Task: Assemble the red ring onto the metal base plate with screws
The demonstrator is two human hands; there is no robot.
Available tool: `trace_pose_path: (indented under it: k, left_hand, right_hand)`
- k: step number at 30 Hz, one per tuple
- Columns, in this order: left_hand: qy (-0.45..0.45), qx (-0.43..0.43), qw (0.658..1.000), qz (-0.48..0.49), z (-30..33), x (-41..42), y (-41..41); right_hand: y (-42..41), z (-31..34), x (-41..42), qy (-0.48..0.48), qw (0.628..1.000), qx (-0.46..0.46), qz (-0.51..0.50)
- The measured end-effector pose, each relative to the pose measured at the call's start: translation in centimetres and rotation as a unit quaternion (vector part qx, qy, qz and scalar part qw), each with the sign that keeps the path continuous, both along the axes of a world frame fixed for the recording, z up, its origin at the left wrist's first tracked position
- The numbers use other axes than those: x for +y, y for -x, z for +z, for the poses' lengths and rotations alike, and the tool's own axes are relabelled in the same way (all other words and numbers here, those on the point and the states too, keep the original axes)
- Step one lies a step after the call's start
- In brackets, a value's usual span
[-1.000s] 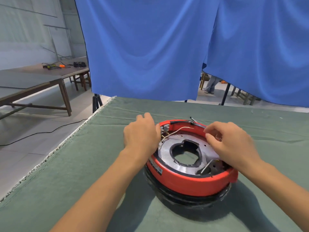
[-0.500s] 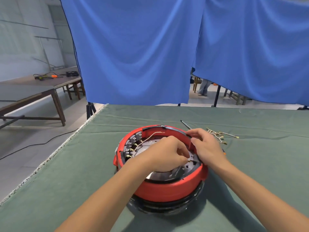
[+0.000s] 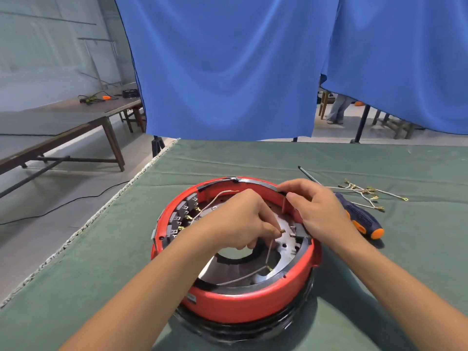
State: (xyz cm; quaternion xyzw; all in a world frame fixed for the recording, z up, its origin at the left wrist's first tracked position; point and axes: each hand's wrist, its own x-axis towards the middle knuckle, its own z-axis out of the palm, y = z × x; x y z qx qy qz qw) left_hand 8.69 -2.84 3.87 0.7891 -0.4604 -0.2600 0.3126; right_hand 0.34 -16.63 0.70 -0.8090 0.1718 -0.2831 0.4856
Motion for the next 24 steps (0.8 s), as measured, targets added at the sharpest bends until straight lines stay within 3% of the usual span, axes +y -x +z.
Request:
trace_pose_path:
  k: [7, 16, 24]
  left_hand:
    - [0.033, 0.015, 0.999, -0.009, -0.57, -0.33, 0.08]
    - [0.015, 0.080, 0.996, 0.021, -0.73, 0.25, -0.19]
    - [-0.004, 0.088, 0.996, 0.016, -0.88, -0.08, -0.03]
  right_hand:
    - [-0.55, 0.13, -0.07, -0.043, 0.999, 0.008, -0.005]
    - [-0.78, 0.54, 0.26, -0.072, 0.997, 0.022, -0.029]
    - [-0.86, 0.63, 0.23, -0.073, 0.995, 0.035, -0.052]
